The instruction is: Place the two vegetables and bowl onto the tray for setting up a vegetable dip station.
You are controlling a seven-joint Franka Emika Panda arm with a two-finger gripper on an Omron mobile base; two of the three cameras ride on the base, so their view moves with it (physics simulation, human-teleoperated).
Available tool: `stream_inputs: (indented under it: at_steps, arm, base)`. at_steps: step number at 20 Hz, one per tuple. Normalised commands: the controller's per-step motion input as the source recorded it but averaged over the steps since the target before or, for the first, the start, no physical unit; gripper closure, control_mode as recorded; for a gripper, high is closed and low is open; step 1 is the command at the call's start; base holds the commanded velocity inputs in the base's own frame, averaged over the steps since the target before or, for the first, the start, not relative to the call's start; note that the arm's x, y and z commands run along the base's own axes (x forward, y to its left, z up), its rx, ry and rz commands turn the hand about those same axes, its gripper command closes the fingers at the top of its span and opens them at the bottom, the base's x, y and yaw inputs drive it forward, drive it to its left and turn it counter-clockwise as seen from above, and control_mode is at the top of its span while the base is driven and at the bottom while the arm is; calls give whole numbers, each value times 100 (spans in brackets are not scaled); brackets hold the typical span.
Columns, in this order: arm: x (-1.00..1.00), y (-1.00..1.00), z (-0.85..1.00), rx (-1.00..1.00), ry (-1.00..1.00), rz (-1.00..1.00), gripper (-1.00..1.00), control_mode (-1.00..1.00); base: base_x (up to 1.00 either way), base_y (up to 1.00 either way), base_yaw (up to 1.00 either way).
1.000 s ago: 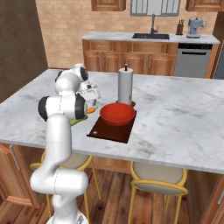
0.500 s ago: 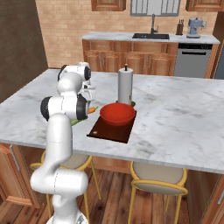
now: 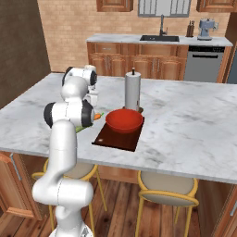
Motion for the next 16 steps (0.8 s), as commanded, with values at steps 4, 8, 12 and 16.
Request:
stream_inputs:
  at_steps: [4, 8, 12, 16]
  arm:
    - [5, 1, -8, -5, -9, -4, -100, -100]
    - [4, 3, -8, -4, -13, 0, -100, -100]
    - [20, 1, -10, -2, -6, 0, -100, -100]
    - [19, 0, -13, 0, -1, 0, -100, -100]
  base:
    - [0, 0, 0]
    - [0, 0, 0]
    - [0, 0, 0]
    - [0, 0, 0]
